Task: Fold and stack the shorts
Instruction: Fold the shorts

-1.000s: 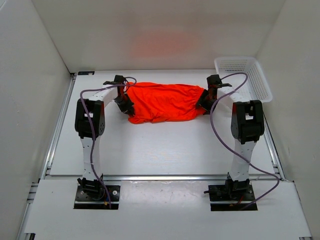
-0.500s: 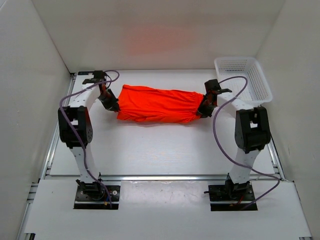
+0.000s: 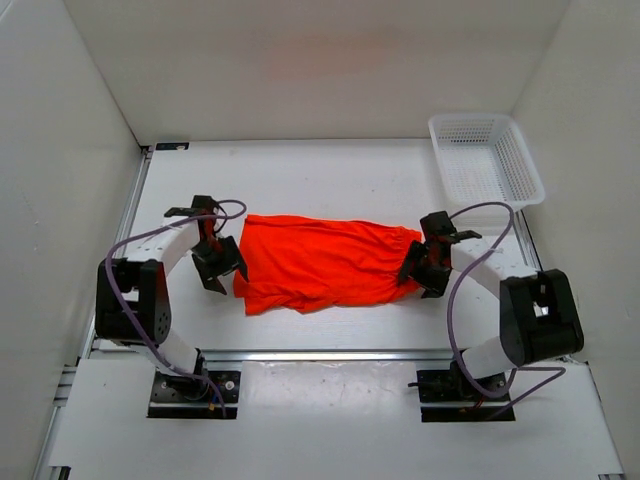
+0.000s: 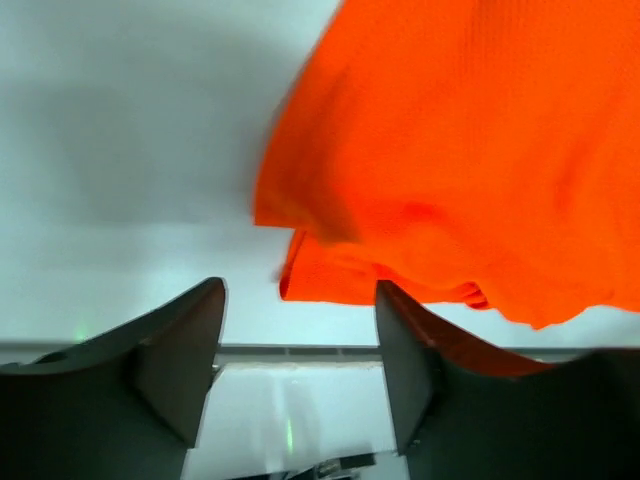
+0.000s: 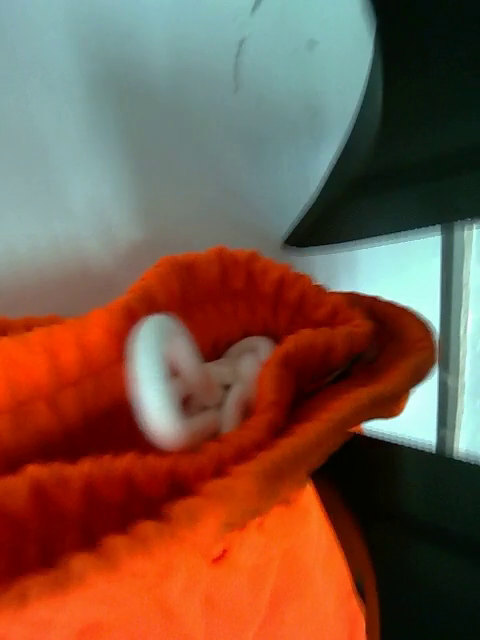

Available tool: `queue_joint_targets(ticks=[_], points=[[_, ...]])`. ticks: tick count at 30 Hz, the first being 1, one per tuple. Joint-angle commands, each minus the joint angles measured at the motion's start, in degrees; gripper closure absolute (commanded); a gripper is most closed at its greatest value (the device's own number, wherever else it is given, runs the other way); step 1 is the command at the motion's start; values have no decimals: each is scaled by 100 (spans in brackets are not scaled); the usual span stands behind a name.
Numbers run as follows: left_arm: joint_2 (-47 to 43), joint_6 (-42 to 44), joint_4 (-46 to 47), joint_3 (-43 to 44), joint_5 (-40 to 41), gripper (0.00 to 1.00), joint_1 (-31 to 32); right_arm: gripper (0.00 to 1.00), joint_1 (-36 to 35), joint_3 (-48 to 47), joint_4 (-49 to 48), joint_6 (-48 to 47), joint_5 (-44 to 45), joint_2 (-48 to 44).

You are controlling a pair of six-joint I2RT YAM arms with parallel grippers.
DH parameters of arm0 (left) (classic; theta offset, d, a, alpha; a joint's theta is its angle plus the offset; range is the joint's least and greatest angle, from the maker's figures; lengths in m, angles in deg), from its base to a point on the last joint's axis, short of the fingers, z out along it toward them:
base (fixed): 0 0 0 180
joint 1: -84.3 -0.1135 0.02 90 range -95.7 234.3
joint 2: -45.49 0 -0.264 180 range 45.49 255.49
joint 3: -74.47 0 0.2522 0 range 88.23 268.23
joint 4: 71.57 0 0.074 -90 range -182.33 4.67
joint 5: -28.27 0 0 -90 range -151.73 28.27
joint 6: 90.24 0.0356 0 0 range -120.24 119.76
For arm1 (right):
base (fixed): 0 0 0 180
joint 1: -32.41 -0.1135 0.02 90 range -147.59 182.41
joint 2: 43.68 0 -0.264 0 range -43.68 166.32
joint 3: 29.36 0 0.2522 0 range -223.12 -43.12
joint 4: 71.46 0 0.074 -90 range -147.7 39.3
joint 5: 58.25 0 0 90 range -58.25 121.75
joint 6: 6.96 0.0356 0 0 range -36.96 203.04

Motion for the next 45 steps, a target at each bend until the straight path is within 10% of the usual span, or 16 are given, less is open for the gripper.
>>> queue_joint_targets(ticks=[1,15,22,30,45], points=[[-854,131,-75,32,97,26,-193,22,-29,111,98,24,268,-577],[198,132,19,1413,501,34,-282,7,375,-856,135,-592,480,159],[954,-35,363,1202,387,48,-282,39,375,-601,-595,-662,-135,776],[1263,-35,609,877,281,80,-123,100,375,-759,-367,-785,145,698],[297,-88,662,253,229,89,44,100,375,-848,29,-794,620,292]])
